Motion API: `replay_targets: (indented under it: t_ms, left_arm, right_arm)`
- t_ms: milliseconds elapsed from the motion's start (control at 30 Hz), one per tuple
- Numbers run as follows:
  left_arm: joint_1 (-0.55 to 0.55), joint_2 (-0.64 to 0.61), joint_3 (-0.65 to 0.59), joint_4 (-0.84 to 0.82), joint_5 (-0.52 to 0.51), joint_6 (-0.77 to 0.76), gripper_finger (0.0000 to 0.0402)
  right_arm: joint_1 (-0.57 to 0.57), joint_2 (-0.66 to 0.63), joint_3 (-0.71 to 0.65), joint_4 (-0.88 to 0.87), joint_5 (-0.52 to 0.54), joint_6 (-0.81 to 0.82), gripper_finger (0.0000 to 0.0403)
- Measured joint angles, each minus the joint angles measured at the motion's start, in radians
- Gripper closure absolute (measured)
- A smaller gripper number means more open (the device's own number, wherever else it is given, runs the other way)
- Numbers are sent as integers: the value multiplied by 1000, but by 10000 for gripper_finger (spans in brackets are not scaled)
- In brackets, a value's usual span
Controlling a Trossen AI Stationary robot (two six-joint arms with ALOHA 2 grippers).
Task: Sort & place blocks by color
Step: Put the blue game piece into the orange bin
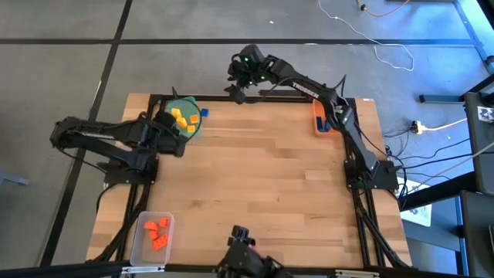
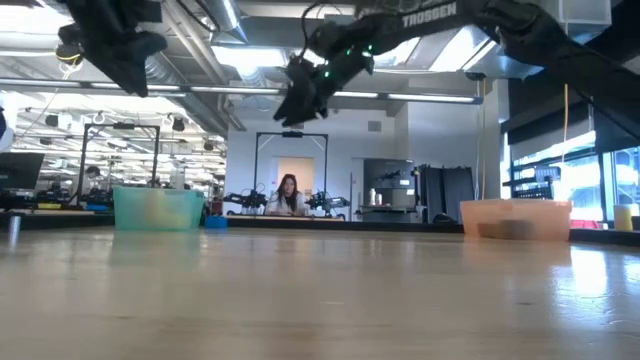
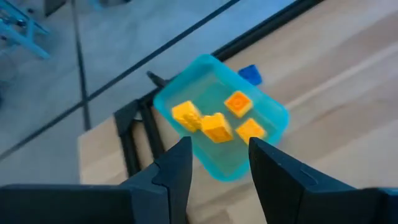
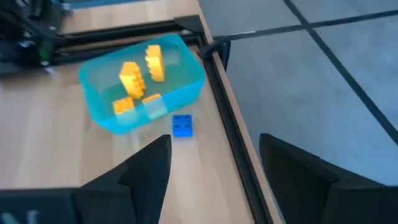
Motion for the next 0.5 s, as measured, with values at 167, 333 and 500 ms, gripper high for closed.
replay_targets:
  t_ms: [167, 333, 500]
  left_arm:
    - [123, 1, 0, 116, -2, 181, 253]
    - [252, 0, 0, 335, 8, 365, 253]
    - [398, 24, 0, 607, 92, 596, 253]
  right_arm:
    - [-21, 66, 0, 57, -4, -27, 159]
    - [-51, 117, 0, 88, -52, -58, 159]
    - [-82, 125, 0, 91, -53, -60, 159]
